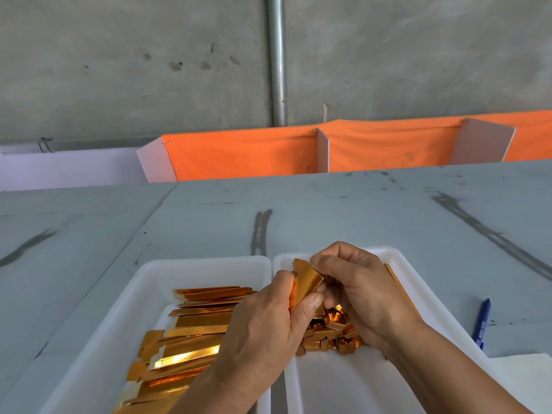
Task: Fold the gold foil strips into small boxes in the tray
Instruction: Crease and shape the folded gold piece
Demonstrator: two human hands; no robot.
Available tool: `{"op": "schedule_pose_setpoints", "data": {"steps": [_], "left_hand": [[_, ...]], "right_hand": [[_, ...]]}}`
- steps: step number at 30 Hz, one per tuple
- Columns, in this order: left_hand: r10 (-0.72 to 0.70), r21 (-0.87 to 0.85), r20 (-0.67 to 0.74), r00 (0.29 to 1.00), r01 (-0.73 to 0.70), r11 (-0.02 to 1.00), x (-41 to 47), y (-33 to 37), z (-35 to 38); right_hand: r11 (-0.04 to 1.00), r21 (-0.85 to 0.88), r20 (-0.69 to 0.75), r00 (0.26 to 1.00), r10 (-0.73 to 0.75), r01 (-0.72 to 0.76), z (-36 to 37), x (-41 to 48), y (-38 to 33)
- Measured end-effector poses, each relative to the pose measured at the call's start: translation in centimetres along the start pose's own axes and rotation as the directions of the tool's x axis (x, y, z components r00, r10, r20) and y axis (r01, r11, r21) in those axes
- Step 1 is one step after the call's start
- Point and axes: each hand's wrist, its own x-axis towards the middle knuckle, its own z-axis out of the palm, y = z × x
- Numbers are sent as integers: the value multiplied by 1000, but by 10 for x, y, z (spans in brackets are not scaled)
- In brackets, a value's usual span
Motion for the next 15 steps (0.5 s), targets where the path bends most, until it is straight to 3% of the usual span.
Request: {"op": "schedule_pose_setpoints", "data": {"steps": [6,15], "left_hand": [[-33,17,-1,999,33,999,1,-3,0],[-30,24,-1,1000,30,999,1,-5,-1]], "right_hand": [[962,-235,43,990,-132,138,-3,-5,-3],[990,-141,96,995,-2,16,-8,-1,-7]]}}
